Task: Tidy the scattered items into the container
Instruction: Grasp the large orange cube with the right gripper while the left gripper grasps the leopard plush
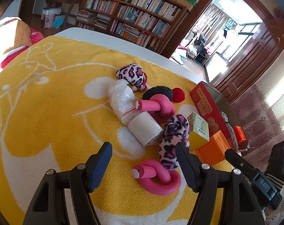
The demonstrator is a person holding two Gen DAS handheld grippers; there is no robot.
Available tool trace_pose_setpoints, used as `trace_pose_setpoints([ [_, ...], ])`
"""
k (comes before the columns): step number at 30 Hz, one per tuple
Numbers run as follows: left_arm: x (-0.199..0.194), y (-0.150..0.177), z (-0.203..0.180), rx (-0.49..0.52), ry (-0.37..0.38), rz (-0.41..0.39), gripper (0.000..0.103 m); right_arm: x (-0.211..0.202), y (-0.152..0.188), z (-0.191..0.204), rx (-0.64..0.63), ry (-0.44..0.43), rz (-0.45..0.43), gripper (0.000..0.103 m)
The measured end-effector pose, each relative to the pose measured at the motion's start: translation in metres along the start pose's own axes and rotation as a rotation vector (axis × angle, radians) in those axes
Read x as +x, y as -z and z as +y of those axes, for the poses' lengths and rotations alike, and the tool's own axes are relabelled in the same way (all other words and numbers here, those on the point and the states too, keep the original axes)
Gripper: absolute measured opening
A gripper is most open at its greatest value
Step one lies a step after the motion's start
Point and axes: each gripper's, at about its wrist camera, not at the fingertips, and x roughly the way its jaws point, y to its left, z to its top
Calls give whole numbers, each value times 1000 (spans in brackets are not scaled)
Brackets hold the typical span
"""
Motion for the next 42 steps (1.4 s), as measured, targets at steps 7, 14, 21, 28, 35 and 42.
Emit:
trace_pose_setpoints([
  [7, 3, -1, -1, 9, 7, 7, 71, 2, -3, -1, -23, 28, -25, 80],
  [14, 2, 1, -9, 45, 16, 5, 71, 29, 0, 21, -134, 76, 18, 82],
  [21, 11, 3, -25, 102, 23, 14, 71, 38, 0, 10, -89, 83, 59, 70],
  [28, 38, 4, -48, 210, -19, 37, 71, 35, 4, 13, -101, 101, 57, 66],
  [35, 57, 3, -54, 255, -51, 61, 48, 33, 5, 14, -103, 103, 51, 65],
  [42, 47, 1, -50, 210, -11, 32, 36, 19, 7, 23, -132, 83, 3, 64],
])
